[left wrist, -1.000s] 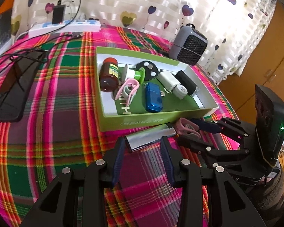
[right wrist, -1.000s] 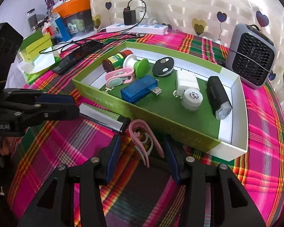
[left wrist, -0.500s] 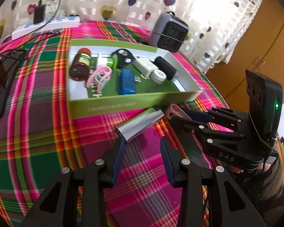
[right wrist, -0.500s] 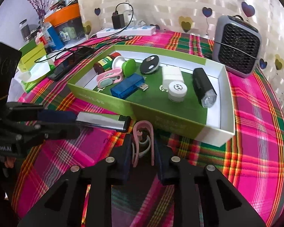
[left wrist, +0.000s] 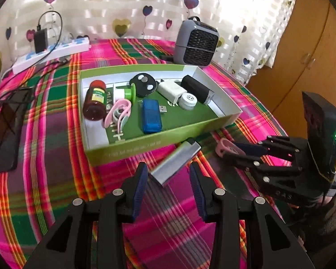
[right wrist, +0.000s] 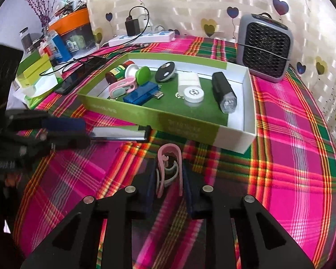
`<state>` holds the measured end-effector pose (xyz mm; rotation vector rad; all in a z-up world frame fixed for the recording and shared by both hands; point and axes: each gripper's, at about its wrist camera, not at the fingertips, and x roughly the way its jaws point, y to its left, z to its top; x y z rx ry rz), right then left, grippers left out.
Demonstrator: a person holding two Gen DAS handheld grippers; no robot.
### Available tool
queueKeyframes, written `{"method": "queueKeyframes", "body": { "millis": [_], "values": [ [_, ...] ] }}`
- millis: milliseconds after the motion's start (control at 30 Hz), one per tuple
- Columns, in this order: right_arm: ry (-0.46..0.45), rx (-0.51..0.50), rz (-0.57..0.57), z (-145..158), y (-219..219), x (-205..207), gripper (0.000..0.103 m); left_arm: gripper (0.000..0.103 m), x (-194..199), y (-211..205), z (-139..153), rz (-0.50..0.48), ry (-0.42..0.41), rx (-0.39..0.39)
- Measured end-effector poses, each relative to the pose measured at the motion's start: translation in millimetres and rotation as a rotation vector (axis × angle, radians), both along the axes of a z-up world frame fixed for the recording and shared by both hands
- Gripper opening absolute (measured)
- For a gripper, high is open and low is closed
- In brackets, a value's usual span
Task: Organize rigid objects
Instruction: 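Lower the left gripper around the silver lighter while the right gripper holds the pink hook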
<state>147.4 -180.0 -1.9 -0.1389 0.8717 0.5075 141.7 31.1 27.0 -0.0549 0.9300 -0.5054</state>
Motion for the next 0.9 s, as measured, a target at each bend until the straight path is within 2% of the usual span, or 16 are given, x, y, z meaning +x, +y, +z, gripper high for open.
{"method": "queueKeyframes", "body": {
  "millis": [100, 500, 667, 900],
  "values": [
    [0.003, 0.004, -0.002, -0.4, -1.0, -1.0, 0.024, 0.037, 8.2, -4.6, -6.3, -0.02, 0.031, 0.008],
    [0.002, 0.012, -0.004, 0.2, -2.2, -3.6, 0.024, 0.037, 4.3, -29.5, -12.4, -0.103, 0.049, 0.039],
    [0.003, 0.014, -0.006, 0.2, -4.2, -3.8, 0.024, 0.037, -2.8, -42.5, -13.1, -0.142, 0.045, 0.063],
    [0.002, 0.017, -0.022, -0.7, -13.5, -6.8, 0.024, 0.037, 2.2, -56.0, -13.5, -0.136, 0.025, 0.108]
  ]
}}
